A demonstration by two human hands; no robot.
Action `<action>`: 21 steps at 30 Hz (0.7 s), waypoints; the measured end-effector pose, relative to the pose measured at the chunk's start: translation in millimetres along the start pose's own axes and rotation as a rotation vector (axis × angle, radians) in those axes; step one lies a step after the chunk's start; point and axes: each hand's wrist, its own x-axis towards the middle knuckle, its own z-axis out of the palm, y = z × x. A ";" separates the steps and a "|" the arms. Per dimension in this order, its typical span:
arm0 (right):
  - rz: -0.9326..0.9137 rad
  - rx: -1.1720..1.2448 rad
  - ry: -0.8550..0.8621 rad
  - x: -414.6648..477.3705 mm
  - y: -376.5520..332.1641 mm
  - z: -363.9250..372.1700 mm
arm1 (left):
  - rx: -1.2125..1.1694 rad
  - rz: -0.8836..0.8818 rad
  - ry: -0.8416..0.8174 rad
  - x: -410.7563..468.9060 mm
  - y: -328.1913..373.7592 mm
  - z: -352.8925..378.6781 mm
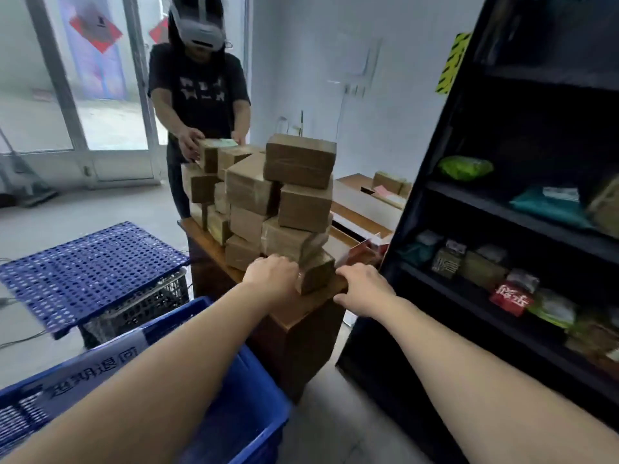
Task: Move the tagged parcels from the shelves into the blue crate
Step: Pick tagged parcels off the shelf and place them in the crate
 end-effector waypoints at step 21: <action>0.299 -0.021 0.184 -68.6 324.1 -127.4 | -0.022 0.336 0.161 156.7 313.4 -72.5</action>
